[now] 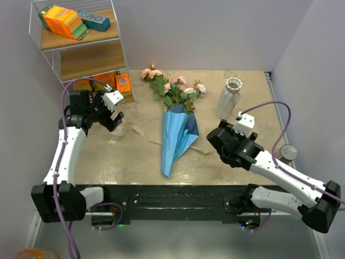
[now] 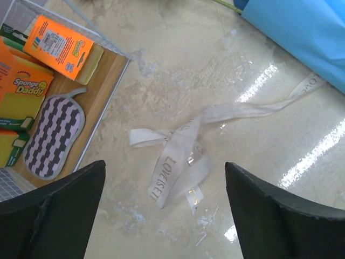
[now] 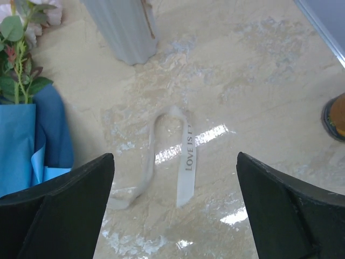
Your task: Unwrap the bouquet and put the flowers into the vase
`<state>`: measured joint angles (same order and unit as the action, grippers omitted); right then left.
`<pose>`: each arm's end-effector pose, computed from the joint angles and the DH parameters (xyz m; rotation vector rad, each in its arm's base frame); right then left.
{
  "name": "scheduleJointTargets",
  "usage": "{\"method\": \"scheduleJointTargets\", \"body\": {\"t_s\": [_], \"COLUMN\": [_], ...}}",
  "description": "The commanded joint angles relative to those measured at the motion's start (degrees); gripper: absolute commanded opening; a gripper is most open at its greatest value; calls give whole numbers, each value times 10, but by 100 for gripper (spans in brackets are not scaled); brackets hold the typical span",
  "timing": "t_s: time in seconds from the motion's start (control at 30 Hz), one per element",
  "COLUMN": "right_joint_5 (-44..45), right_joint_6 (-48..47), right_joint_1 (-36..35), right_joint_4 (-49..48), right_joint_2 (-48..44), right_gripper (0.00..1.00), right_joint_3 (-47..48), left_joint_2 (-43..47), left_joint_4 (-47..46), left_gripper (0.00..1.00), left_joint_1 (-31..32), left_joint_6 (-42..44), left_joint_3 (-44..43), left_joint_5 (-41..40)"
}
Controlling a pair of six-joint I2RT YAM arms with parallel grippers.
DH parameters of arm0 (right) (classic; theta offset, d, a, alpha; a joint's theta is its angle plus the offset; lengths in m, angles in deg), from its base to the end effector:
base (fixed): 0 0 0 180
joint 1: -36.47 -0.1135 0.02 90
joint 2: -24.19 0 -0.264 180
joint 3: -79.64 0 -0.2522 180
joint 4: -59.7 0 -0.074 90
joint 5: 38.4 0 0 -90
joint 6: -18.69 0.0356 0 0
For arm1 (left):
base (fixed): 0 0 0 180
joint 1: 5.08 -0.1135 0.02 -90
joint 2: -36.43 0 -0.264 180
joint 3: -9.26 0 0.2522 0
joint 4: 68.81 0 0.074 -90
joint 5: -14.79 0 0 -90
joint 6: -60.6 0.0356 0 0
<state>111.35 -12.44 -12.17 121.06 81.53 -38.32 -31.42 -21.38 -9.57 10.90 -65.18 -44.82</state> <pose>0.1416 0.1143 0.2796 0.5161 1.9431 -0.1944 0.2509 0.0016 0.3185 0.9187 1.9713 -0.1659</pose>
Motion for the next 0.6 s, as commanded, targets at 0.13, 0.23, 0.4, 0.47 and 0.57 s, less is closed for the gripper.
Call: {"method": "scheduleJointTargets", "body": {"t_s": [0.13,0.23,0.4,0.47,0.57], "right_joint_5": [-35,-104,-188,-211,-230], "right_joint_6": [-102,-165,-182,-163,-134], "right_joint_1": [10,9,9,7,8], "right_joint_4": [-62,-158,-239,-264,-298], "right_joint_2": [-35,-17,68,87,101], "right_gripper": [98,90,77,70,63], "right_joint_3": [72,56,61,46,4], "left_joint_2": [-6,-7,-72,-120,-165], "left_joint_4": [51,5,-91,-105,-130], "left_gripper": [99,99,99,99,99], "left_joint_1": [63,151,233,258,302], "left_joint_6": [-25,-64,-130,-139,-152], "left_joint_3": [-88,-79,-73,-86,-96], "left_joint_5": [62,38,44,46,27]}}
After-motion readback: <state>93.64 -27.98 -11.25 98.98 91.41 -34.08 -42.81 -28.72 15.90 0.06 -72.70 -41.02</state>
